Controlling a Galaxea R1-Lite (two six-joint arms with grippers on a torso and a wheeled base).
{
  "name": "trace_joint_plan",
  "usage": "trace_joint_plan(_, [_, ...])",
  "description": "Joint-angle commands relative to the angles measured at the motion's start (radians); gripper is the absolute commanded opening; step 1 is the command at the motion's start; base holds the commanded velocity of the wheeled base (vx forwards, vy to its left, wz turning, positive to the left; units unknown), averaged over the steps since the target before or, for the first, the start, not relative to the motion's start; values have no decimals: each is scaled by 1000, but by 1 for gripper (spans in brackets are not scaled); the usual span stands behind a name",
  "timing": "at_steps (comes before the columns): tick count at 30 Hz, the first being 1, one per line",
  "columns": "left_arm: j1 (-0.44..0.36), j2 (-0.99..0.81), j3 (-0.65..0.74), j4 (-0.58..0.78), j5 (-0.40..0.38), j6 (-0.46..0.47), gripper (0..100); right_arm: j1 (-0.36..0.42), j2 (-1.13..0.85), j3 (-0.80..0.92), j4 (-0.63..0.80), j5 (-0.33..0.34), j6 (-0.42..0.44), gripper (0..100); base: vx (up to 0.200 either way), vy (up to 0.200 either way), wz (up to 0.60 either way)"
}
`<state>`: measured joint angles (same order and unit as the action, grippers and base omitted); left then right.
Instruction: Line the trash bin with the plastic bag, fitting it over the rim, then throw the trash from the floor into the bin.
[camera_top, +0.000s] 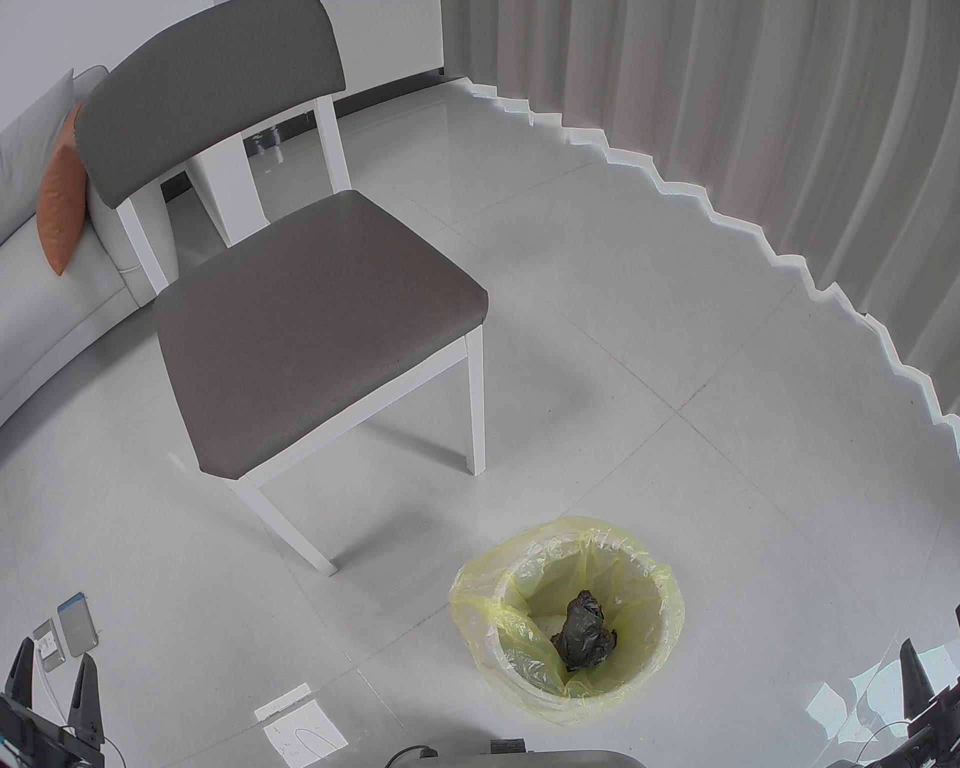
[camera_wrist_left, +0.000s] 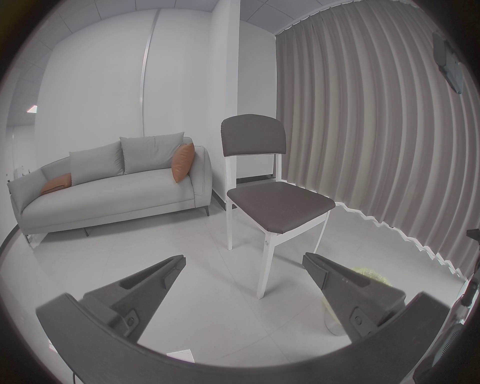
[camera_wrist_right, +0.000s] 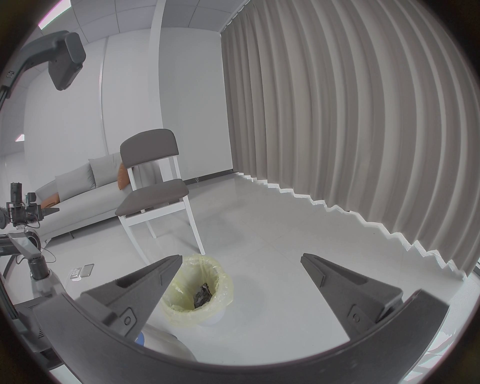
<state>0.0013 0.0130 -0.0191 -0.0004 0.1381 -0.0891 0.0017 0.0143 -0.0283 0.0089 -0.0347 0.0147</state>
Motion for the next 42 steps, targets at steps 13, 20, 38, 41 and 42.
trace_joint_plan(13, [0, -10, 2, -9, 0, -1, 100, 1, -5, 8, -14, 222, 5, 100, 0, 0, 0])
trace_joint_plan(20, [0, -10, 2, -10, 0, -3, 100, 0, -4, 10, -18, 157, -7, 100, 0, 0, 0])
trace_joint_plan(38, [0, -10, 2, -9, 0, -1, 100, 0, -4, 28, -15, 9, 2, 100, 0, 0, 0])
trace_joint_plan(41, [0, -10, 2, -9, 0, -1, 100, 0, -4, 28, -10, 9, -13, 100, 0, 0, 0])
trace_joint_plan(42, [0, -10, 2, -9, 2, -1, 100, 0, -4, 28, -10, 6, -15, 100, 0, 0, 0])
